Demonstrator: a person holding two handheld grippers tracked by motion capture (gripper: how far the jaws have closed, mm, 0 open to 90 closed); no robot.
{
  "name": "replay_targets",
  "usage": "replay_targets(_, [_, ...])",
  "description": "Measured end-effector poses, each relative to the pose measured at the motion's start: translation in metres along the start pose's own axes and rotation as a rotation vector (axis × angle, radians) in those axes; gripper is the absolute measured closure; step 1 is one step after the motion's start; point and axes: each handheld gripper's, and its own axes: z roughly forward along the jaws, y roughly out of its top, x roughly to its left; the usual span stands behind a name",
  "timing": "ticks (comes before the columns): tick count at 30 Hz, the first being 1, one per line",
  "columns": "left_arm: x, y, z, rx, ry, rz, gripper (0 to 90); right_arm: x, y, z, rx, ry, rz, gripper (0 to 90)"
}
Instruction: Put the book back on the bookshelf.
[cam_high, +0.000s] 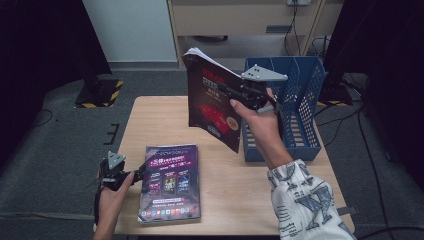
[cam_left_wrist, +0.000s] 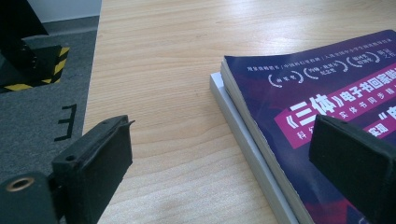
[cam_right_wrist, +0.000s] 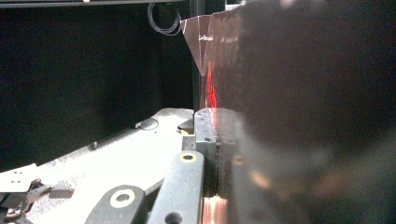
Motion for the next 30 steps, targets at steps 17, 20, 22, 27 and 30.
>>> replay_targets(17, [0.001,0.000,-0.001,-0.010,0.008,-0.010,5.9,-0.028,0.001,-0.038,-0.006,-0.059,0.028,86.8])
replay_targets(20, [0.001,0.000,-0.001,-0.009,0.009,-0.010,5.9,-0.032,0.000,-0.042,-0.007,-0.066,0.031,86.9])
replay_targets(22, [0.002,0.000,-0.001,-0.008,0.010,-0.009,5.9,-0.035,0.000,-0.046,-0.010,-0.072,0.038,86.8])
replay_targets(27, [0.002,0.000,-0.001,-0.009,0.010,-0.010,5.9,-0.041,0.001,-0.056,-0.017,-0.093,0.043,86.9])
replay_targets(30, [0.002,0.000,-0.002,-0.011,0.011,-0.010,5.9,-0.046,0.001,-0.061,-0.015,-0.106,0.040,86.9])
